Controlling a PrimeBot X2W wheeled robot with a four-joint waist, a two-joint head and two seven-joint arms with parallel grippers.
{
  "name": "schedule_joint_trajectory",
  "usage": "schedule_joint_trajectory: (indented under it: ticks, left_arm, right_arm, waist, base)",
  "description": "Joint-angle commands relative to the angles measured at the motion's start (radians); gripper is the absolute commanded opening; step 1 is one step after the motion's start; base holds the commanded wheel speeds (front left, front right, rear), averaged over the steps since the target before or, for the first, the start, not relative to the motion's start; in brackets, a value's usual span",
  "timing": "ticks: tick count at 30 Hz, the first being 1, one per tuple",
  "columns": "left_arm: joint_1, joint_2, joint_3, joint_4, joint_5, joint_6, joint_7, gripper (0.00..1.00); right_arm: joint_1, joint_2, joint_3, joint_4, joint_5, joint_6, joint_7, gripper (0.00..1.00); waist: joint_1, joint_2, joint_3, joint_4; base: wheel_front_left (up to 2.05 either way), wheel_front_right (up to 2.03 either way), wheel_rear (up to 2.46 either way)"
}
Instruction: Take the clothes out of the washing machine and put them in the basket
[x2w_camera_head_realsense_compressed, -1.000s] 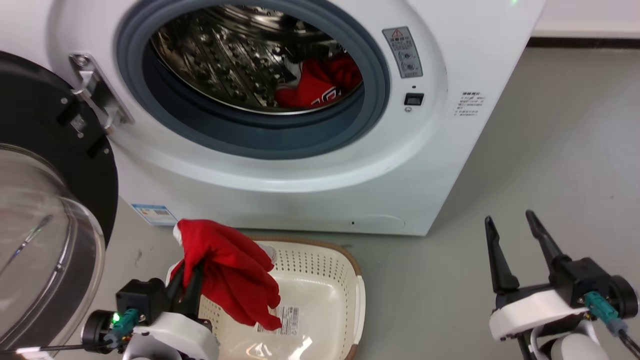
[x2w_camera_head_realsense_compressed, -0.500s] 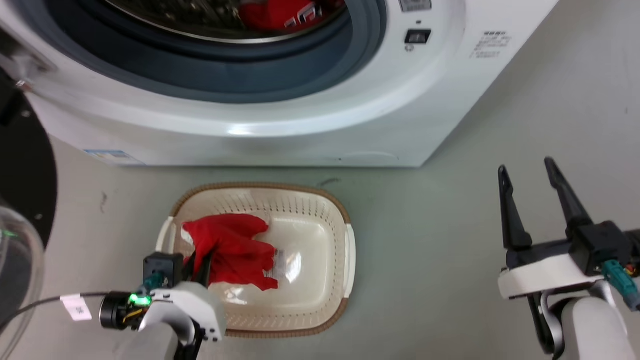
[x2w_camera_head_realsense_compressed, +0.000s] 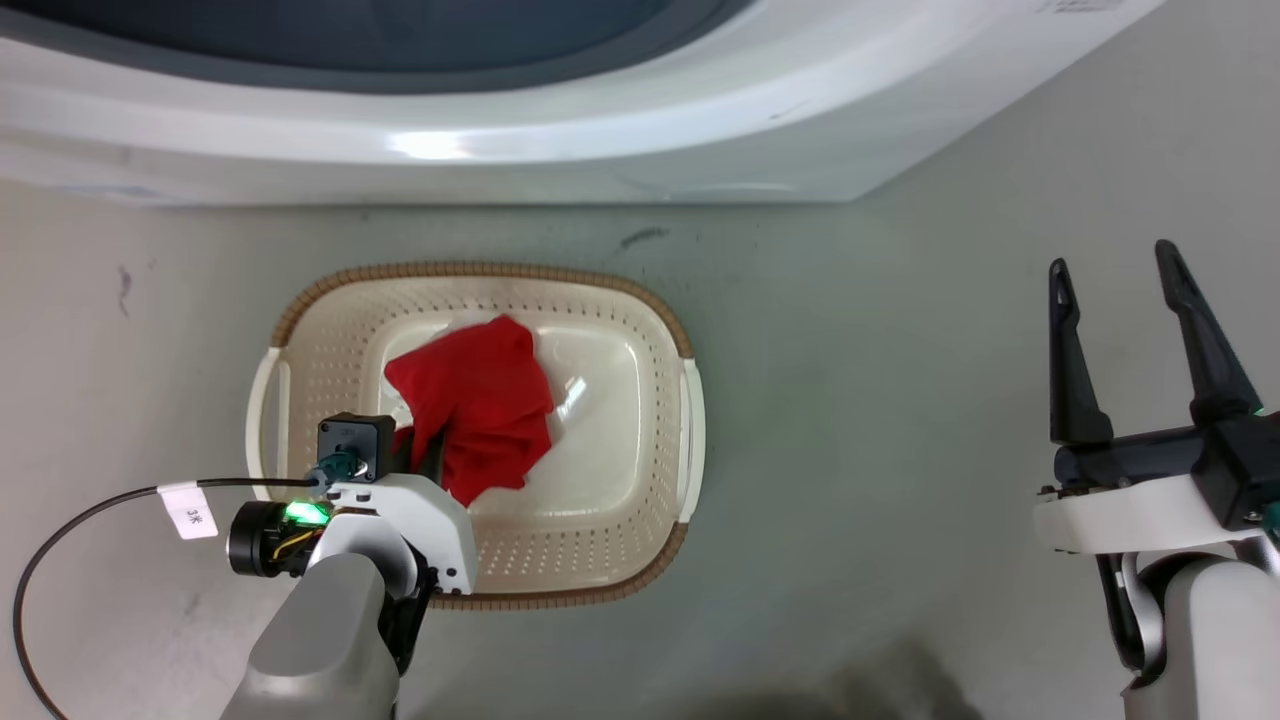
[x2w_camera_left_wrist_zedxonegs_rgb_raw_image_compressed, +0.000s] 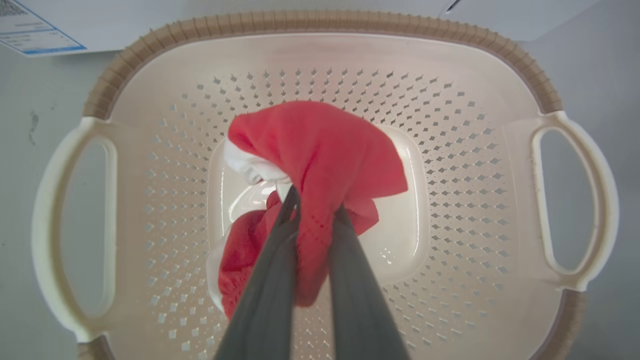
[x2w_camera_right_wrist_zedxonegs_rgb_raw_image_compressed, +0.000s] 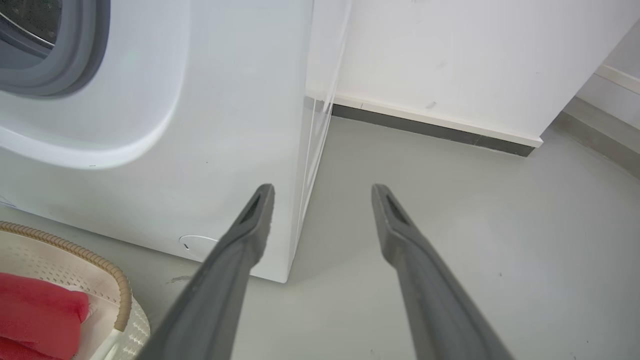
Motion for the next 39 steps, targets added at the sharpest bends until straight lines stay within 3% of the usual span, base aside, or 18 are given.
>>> schedule_joint_trajectory:
  ticks: [1,4,11,12,13,25,39]
  left_arm:
    - [-0.025,-0.014,0.021,0.032,-0.012,-0.004,-0.003,0.00]
    - [-0.042,-0.038,0.072,0.096,-0.059,-0.018,-0.002,0.00]
    - [-0.065,-0.049,0.093,0.159,-0.058,-0.016,-0.003,0.00]
    - [-0.065,-0.054,0.102,0.169,-0.062,-0.017,-0.002,0.42]
    - [-0.067,-0.057,0.107,0.175,-0.066,-0.017,-0.003,1.00]
    - [0.038,-0.047,0.146,0.074,-0.040,-0.046,-0.003,1.00]
    - [0.315,0.005,0.197,-0.359,0.123,-0.053,-0.003,1.00]
  right_arm:
    - [-0.005,0.000,-0.006,-0.016,-0.011,-0.001,-0.002,1.00]
    - [-0.003,0.000,-0.008,-0.019,-0.020,-0.001,-0.002,1.00]
    - [-0.004,0.000,-0.017,-0.024,-0.023,-0.001,-0.002,1.00]
    - [-0.002,0.000,-0.017,-0.022,-0.026,-0.001,-0.002,1.00]
    - [0.000,0.000,-0.018,-0.018,-0.029,-0.001,-0.002,1.00]
    - [0.005,0.000,0.010,0.064,-0.003,-0.001,-0.002,1.00]
    - [0.088,0.000,0.002,0.161,0.063,-0.001,-0.002,1.00]
  waist:
    - [-0.0002,0.0000,0.053,0.004]
    - [-0.0002,0.0000,0.073,0.005]
    - [-0.0002,0.0000,0.079,0.005]
    - [-0.0002,0.0000,0.075,0.006]
    - [-0.0002,0.0000,0.070,0.008]
    - [-0.0002,0.0000,-0.113,0.019]
    - [-0.0002,0.0000,-0.380,0.025]
  base:
    - [0.00,0.00,0.00]
    - [0.00,0.00,0.00]
    - [0.00,0.00,0.00]
    - [0.00,0.00,0.00]
    - [0.00,0.00,0.00]
    - [0.00,0.00,0.00]
    - [0.00,0.00,0.00]
